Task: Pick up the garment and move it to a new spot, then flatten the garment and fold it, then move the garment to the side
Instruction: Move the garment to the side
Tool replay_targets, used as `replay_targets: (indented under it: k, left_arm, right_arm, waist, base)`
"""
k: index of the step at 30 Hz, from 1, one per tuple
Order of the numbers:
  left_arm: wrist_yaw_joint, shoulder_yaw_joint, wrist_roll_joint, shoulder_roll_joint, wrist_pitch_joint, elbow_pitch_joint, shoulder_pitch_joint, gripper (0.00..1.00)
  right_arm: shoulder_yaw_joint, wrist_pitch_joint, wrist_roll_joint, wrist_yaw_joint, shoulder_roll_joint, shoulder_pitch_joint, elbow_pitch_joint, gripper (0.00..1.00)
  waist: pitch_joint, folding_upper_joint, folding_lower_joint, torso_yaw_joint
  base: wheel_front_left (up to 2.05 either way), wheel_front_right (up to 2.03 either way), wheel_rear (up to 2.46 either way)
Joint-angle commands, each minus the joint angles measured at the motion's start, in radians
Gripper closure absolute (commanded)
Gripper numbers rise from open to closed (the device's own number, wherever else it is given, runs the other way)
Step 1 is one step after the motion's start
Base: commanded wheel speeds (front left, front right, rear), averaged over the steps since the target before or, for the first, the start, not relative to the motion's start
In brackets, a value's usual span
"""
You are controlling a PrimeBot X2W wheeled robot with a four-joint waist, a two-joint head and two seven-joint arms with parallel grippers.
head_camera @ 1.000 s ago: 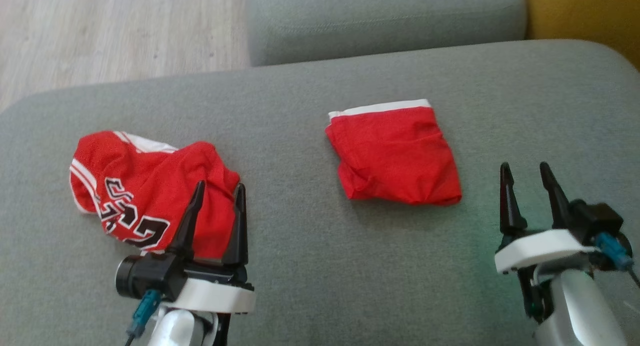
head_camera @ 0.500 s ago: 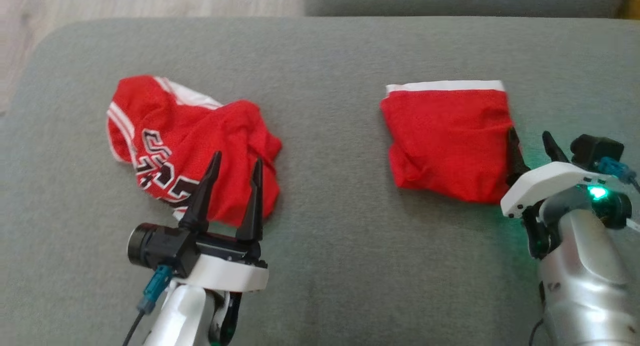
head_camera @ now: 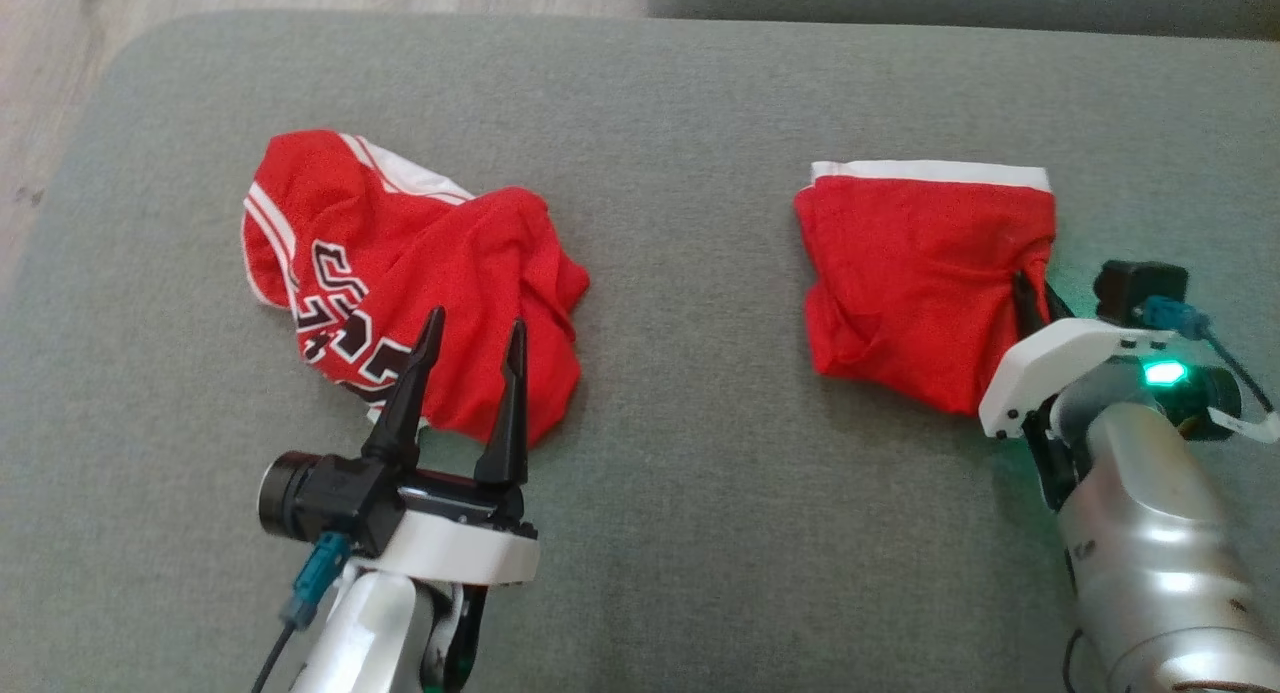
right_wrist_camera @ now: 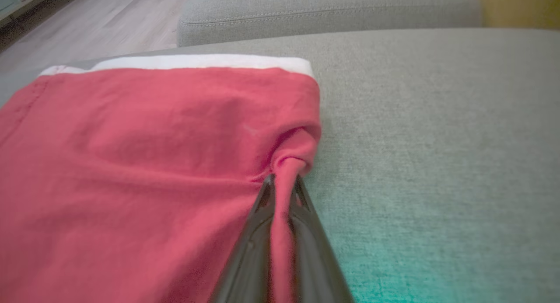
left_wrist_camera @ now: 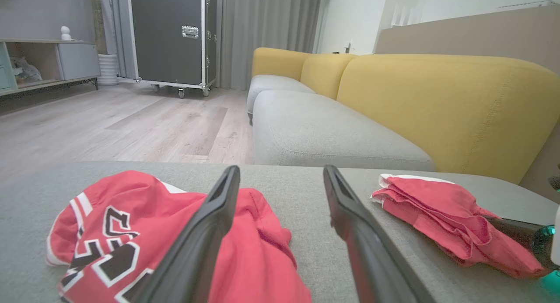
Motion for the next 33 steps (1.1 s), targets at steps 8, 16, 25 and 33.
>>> replay_targets:
  k: [8,16,25,33]
  left_arm:
    - [0.007,0.045,-0.007,0.002,-0.005,-0.029,-0.022,0.00]
    - [0.010,0.049,-0.007,0.002,-0.005,-0.046,-0.019,0.00]
    - [0.000,0.055,0.000,0.002,-0.005,-0.060,-0.053,0.00]
    - [-0.007,0.055,0.005,0.002,-0.005,-0.064,-0.079,0.00]
  right_arm:
    - [0.096,-0.069,-0.122,-0.001,-0.035,-0.051,-0.028,1.00]
    - [0.228,-0.034,-0.102,-0.001,-0.175,-0.077,-0.010,1.00]
    - [0.240,0.006,-0.053,-0.001,-0.416,-0.101,-0.007,1.00]
    - [0.180,0.028,-0.076,-0.001,-0.513,-0.111,-0.019,1.00]
  waist:
    - [-0.042,0.0000,0.0000,-0.069]
    - [-0.027,0.0000,0.0000,-0.117]
    - [0.038,0.0000,0.0000,-0.121]
    - [0.086,0.0000,0.0000,-0.116]
  base:
    - [0.00,0.00,0.00]
    - [0.00,0.00,0.00]
    - [0.00,0.00,0.00]
    - [0.00,0.00,0.00]
